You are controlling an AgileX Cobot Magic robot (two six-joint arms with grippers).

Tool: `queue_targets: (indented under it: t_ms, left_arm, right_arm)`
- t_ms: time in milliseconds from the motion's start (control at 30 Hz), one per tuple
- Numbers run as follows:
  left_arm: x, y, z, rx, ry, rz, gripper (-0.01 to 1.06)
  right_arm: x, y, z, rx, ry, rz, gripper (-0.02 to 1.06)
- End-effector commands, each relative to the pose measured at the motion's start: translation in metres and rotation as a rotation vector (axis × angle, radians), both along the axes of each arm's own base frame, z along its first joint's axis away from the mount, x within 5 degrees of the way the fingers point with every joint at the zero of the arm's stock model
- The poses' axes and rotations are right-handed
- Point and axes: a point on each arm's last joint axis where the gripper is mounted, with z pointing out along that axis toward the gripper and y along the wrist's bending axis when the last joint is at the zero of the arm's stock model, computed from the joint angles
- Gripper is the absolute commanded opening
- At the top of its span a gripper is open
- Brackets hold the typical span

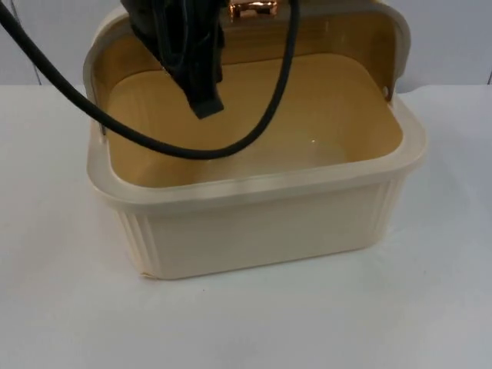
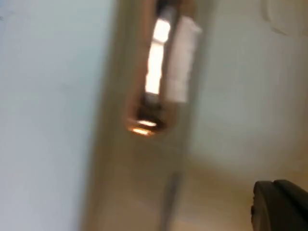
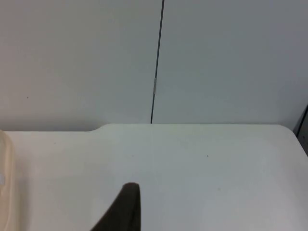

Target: Open the box lid with the left hand, place the block into the box with the right hand, then close the box lid with the left hand.

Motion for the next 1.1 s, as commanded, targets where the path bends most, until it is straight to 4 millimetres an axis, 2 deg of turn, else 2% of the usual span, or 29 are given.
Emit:
queue_targets:
  t_ms: [0,133,200,267,300,367,433,500,533,567,667,700,833,867,1000,1033,1067]
  left_arm:
    - [-0.007,-0.004,0.002,-0.035,0.069,0.006,0.00]
    - [-0.019,-0.006,0.008,-0.106,0.164,0.015,0.00]
    - [-0.028,-0.012,0.022,-0.230,0.191,-0.016,0.00]
    - [-0.041,-0.020,0.050,-0.420,0.191,-0.086,0.00]
    - [-0.041,-0.020,0.050,-0.420,0.191,-0.086,0.00]
    - [-0.043,-0.019,0.072,-0.555,0.127,-0.068,0.00]
    - [-0.041,-0.010,0.101,-0.698,-0.012,0.002,0.00]
    - [-0.036,0.010,0.133,-0.862,-0.173,0.139,0.00]
    - [-0.036,0.010,0.133,-0.862,-0.173,0.139,0.00]
    - [-0.033,0.030,0.154,-0.971,-0.276,0.244,0.00]
    - [-0.029,0.072,0.180,-1.062,-0.441,0.380,0.00]
    - [-0.029,0.072,0.180,-1.062,-0.441,0.380,0.00]
    - [-0.020,0.131,0.188,-1.092,-0.504,0.580,0.00]
    - [-0.020,0.131,0.188,-1.092,-0.504,0.580,0.00]
    - [-0.014,0.186,0.176,-1.061,-0.463,0.790,0.00]
    - [-0.014,0.186,0.176,-1.061,-0.463,0.790,0.00]
    - [-0.014,0.197,0.171,-1.045,-0.457,0.838,0.00]
  right_arm:
    - [-0.002,0.000,0.002,-0.007,-0.004,-0.002,1.04]
    - [-0.002,0.000,0.002,-0.005,-0.004,-0.001,1.04]
    - [-0.002,0.000,0.002,-0.005,-0.004,-0.001,1.04]
    - [-0.002,0.000,0.002,-0.005,-0.004,-0.001,1.04]
    - [-0.002,0.000,0.002,-0.005,-0.004,-0.001,1.04]
    - [-0.002,0.000,0.002,-0.005,-0.004,-0.001,1.04]
    - [-0.002,0.000,0.002,-0.005,-0.004,-0.001,1.04]
    - [-0.002,0.000,0.002,-0.005,-0.003,-0.001,1.04]
    - [-0.002,0.000,0.002,-0.005,-0.003,-0.001,1.04]
    - [-0.002,0.000,0.002,-0.005,0.000,-0.002,1.04]
    - [-0.002,0.000,0.002,-0.005,0.002,-0.003,1.04]
    - [-0.002,0.000,0.002,-0.005,0.002,-0.003,1.04]
    - [-0.002,0.000,0.002,-0.005,0.002,-0.003,1.04]
    - [-0.002,0.000,0.002,-0.005,0.002,-0.003,1.04]
    - [-0.002,0.000,0.002,-0.005,0.002,-0.003,1.04]
    - [-0.002,0.000,0.002,-0.005,0.002,-0.003,1.04]
    - [-0.002,0.000,0.002,-0.005,0.002,-0.003,1.04]
